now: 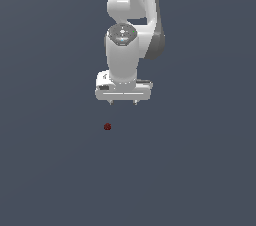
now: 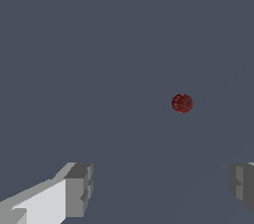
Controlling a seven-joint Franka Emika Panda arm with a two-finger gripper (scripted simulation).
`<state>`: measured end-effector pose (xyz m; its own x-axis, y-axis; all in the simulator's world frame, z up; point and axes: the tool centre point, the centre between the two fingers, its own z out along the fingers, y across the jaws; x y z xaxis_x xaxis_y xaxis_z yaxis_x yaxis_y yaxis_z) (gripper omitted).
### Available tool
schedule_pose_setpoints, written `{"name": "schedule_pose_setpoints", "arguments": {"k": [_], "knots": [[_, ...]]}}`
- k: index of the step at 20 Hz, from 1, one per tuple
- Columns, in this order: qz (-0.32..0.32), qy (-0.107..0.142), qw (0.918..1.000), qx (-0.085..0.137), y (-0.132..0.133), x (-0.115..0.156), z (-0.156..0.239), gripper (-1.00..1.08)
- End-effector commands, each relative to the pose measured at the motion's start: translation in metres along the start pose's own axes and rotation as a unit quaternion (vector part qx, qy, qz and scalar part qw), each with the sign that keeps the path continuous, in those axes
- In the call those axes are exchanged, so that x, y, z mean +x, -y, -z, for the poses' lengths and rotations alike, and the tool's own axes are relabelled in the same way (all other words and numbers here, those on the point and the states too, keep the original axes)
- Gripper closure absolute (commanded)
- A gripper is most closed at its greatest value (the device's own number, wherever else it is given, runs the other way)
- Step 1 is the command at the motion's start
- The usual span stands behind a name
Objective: Pick up the object and move it to a goal position.
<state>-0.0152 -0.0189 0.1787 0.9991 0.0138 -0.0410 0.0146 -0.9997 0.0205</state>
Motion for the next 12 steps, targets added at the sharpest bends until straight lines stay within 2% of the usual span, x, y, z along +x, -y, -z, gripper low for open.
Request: {"name": "schedule_pose_setpoints", "arguments": {"k": [1,7,12], "knots": [[-0.006,0.000,1.0000,0.000,-0.001,0.000,-0.001,-0.92],[-0.044,-0.001,0.9990,0.004,-0.006,0.004,-0.010,-0.92],[-0.098,-0.002,0.9951,0.008,-0.014,0.009,-0.022,-0.92]]}}
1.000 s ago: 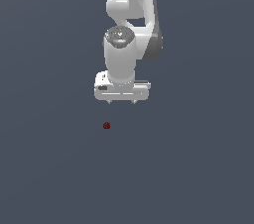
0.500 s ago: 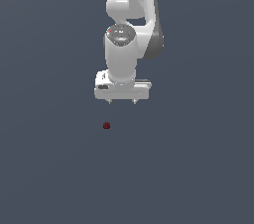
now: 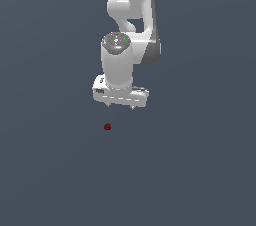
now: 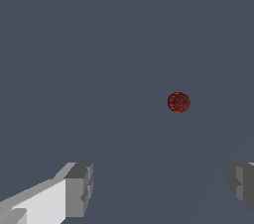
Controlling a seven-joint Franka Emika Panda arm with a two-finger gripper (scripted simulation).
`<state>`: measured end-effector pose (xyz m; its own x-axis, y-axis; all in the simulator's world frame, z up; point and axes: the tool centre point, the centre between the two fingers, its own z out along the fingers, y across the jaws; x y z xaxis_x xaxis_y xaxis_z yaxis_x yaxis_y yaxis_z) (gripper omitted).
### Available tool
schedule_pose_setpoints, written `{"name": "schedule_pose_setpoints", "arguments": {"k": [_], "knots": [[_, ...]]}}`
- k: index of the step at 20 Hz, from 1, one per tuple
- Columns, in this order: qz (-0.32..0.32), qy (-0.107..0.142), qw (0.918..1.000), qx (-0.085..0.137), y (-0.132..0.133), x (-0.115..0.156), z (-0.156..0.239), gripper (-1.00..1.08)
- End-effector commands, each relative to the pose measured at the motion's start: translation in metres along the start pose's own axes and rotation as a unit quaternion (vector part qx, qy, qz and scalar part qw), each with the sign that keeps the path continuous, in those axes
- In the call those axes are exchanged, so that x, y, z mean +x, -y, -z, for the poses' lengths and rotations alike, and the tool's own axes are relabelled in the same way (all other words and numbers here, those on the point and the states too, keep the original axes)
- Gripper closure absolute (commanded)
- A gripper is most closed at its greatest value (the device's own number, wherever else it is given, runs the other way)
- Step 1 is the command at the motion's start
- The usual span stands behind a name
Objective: Pick up the object and move it to a goal position.
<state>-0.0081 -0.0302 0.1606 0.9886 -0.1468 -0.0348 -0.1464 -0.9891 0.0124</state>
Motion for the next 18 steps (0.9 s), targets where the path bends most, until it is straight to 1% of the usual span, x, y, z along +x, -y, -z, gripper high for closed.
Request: {"name": "schedule_pose_setpoints", "arguments": {"k": [1,5,9,12,18], "knots": [[-0.031,0.000,0.9995,0.002,-0.004,0.003,-0.007,-0.92],[-0.094,-0.002,0.9955,0.006,-0.013,0.010,-0.021,-0.92],[-0.163,-0.003,0.9865,0.009,-0.023,0.017,-0.037,-0.92],[-0.215,-0.005,0.9766,0.011,-0.032,0.021,-0.049,-0.92],[-0.307,-0.008,0.9516,0.013,-0.048,0.029,-0.071,-0.92]]}}
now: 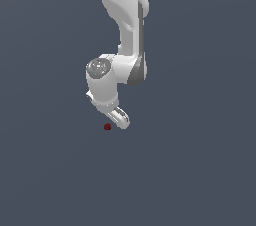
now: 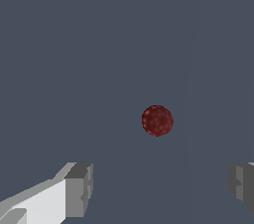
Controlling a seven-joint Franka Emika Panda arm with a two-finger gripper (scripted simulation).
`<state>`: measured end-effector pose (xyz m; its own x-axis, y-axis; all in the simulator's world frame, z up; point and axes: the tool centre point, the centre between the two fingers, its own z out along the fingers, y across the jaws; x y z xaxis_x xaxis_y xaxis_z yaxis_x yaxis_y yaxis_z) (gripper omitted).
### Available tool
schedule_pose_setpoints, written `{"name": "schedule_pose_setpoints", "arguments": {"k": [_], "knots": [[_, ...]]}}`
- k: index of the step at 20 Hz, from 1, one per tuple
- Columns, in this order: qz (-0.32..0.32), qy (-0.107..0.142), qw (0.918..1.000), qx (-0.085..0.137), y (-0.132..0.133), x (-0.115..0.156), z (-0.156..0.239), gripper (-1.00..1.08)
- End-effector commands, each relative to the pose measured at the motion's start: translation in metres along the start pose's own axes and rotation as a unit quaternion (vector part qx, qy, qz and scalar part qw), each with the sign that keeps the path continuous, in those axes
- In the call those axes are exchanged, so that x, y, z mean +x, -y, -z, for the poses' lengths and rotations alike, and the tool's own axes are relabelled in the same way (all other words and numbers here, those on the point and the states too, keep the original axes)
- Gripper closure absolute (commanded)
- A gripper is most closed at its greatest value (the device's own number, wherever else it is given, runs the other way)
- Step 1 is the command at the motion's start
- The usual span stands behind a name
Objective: Pick up the object and move it to a goal position.
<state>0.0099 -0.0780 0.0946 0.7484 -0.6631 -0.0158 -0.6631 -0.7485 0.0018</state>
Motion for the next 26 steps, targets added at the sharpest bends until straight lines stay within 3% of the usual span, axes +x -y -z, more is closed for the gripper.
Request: {"name": "schedule_pose_setpoints", "arguments": {"k": [1,11,19,26], "knots": [[-0.036,-0.002,0.9993,0.001,-0.004,0.006,-0.008,-0.92],[-0.116,-0.007,0.9932,0.002,-0.014,0.018,-0.026,-0.92],[-0.120,-0.007,0.9927,0.002,-0.014,0.019,-0.030,-0.92],[-0.122,-0.008,0.9925,0.002,-0.015,0.019,-0.062,-0.92]]}}
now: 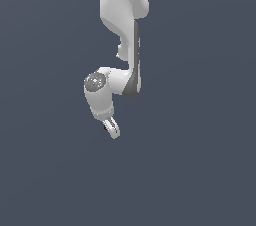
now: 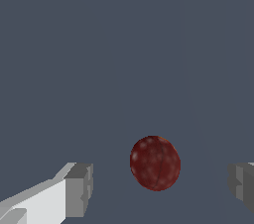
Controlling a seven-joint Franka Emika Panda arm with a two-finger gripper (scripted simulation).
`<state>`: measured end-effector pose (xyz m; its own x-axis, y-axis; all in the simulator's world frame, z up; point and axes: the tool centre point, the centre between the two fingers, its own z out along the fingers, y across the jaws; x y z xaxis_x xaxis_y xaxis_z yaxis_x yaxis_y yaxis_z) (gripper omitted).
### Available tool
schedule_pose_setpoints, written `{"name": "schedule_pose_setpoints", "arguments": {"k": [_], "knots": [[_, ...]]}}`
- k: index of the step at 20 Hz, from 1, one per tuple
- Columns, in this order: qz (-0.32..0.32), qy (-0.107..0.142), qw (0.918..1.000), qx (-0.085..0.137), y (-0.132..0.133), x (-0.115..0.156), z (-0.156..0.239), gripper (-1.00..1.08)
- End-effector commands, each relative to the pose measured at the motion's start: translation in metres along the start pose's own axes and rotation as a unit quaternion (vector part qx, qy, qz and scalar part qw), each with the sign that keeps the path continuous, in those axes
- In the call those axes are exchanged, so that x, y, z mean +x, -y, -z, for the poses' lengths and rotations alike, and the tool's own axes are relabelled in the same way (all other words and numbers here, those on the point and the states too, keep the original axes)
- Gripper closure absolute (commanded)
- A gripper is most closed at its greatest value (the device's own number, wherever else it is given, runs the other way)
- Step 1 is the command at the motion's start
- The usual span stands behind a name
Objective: Pick up the object and move it to a goal position.
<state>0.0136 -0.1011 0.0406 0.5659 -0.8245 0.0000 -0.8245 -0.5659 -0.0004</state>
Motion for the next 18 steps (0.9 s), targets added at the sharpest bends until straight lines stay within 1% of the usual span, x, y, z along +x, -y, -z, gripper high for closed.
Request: {"name": "schedule_pose_setpoints", "arguments": {"k": [1,7,8,18], "knots": [[-0.001,0.000,1.0000,0.000,-0.001,0.000,-0.013,-0.92],[-0.001,0.000,1.0000,0.000,0.000,0.001,-0.024,-0.92],[-0.001,0.000,1.0000,0.000,0.000,0.001,-0.024,1.08],[-0.001,0.000,1.0000,0.000,0.000,0.001,-0.024,1.08]]}}
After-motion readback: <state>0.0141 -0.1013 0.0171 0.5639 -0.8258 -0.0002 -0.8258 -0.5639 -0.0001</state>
